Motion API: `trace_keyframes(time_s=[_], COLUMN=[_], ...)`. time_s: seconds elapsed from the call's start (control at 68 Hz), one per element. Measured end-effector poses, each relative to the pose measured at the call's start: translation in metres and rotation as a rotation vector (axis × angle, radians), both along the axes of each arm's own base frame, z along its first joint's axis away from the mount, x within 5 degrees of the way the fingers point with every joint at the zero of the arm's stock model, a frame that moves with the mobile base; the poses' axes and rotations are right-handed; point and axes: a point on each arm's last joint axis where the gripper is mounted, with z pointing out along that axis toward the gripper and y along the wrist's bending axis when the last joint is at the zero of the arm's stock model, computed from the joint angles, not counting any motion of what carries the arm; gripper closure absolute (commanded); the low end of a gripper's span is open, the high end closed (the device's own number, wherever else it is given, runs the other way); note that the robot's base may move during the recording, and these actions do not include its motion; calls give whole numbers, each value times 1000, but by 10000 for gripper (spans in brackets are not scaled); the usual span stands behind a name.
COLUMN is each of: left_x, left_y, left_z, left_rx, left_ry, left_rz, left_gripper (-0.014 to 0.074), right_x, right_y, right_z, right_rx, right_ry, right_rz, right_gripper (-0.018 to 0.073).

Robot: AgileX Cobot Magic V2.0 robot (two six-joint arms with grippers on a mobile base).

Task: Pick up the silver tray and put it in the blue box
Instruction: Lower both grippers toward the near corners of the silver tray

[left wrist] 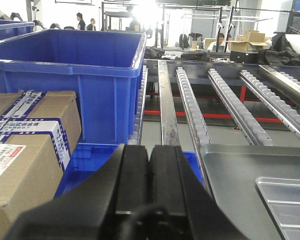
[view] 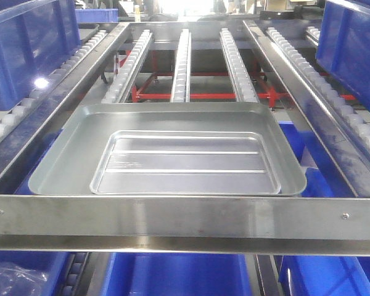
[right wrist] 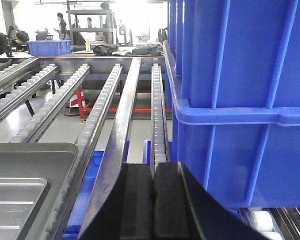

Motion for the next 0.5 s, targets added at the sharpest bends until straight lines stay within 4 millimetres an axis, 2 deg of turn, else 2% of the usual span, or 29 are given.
trace_keyframes(time_s=[0.5], left_x=[-1], left_y=[0], left_z=[4], left_rx=[-4], left_ry=[-47], left_rz=[3], left_gripper=[689], right_x=[0], right_y=[0], right_z=[0], right_rx=[0], right_ry=[0], right_rz=[0], right_gripper=[503])
